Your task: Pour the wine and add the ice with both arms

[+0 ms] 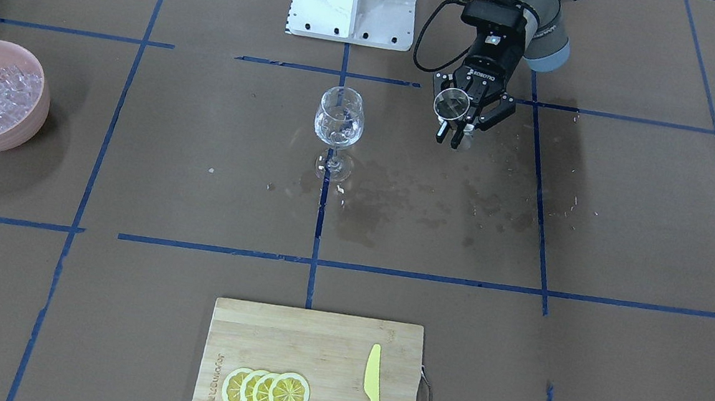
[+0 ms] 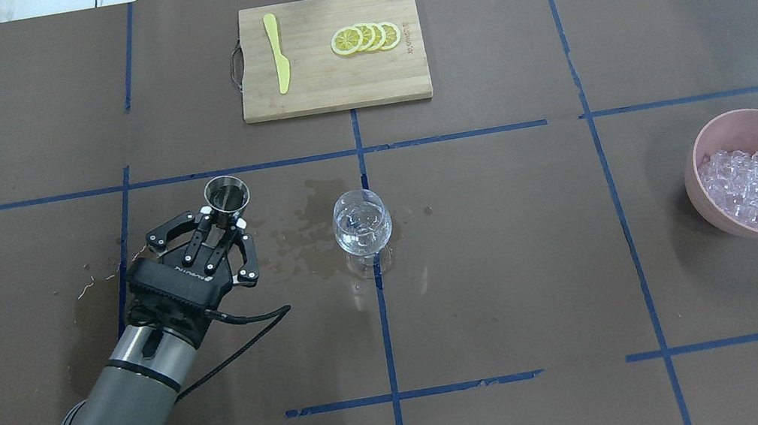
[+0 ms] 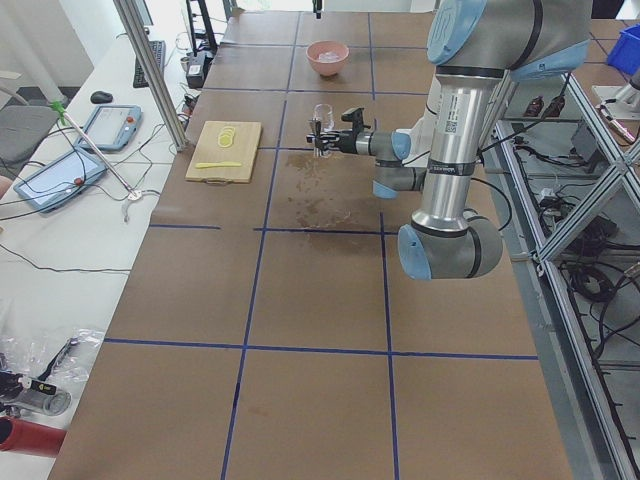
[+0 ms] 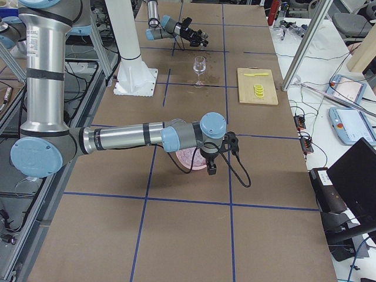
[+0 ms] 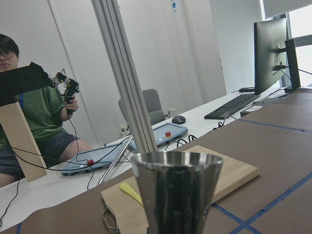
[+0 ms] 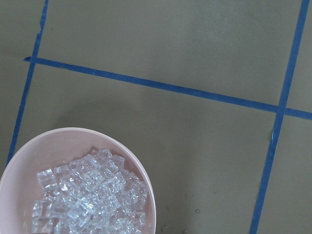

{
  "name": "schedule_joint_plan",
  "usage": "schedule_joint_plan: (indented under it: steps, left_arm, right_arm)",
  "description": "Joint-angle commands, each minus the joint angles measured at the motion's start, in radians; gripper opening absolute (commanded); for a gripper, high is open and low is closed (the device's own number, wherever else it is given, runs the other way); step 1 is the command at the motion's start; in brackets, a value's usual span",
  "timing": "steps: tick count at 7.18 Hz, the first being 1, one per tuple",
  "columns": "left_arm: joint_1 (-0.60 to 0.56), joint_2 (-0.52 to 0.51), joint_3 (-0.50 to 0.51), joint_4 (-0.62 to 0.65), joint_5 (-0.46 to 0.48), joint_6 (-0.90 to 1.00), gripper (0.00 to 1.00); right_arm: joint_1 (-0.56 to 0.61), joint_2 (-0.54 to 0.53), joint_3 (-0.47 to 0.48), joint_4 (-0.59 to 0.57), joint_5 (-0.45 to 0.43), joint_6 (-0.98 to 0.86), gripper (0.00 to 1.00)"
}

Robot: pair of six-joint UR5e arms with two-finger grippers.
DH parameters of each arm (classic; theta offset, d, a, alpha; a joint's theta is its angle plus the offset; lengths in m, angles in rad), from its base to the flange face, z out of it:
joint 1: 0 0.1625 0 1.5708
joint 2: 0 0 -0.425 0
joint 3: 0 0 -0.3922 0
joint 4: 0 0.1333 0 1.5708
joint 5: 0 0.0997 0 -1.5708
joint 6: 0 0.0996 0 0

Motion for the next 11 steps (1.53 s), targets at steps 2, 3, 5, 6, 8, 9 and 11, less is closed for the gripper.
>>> schedule_joint_plan:
  steps: [2,3,5,6,8,9,11]
  left_arm:
    - [0.001,-0.102,-0.001,0.189,0.0,0.025,0.0]
    - [-0.001,-0.11,-0.013,0.192,0.0,0.111,0.0]
    - [-0.001,-0.111,-0.039,0.212,0.0,0.267,0.0]
    - [0.001,-0.111,-0.041,0.218,-0.002,0.291,0.0]
    - [0.004,-0.14,-0.081,0.354,-0.073,0.331,0.0]
    - [0.004,-0.141,-0.083,0.369,-0.095,0.331,0.0]
    - [0.001,-0.141,-0.121,0.477,-0.164,0.338,0.0]
  right_arm:
    - [0.0,0.0,-0.004,0.0,0.0,-0.001,1.0]
    - [0.0,0.0,-0.004,-0.002,-0.001,0.001,1.0]
    - [0.0,0.0,-0.006,-0.002,-0.001,0.001,1.0]
    - [0.0,0.001,-0.006,-0.002,-0.001,0.001,1.0]
    - [0.0,0.002,-0.014,-0.002,-0.001,0.001,1.0]
    - [-0.001,0.002,-0.017,-0.002,-0.001,-0.001,1.0]
    - [0.0,0.002,-0.021,-0.002,-0.001,0.001,1.0]
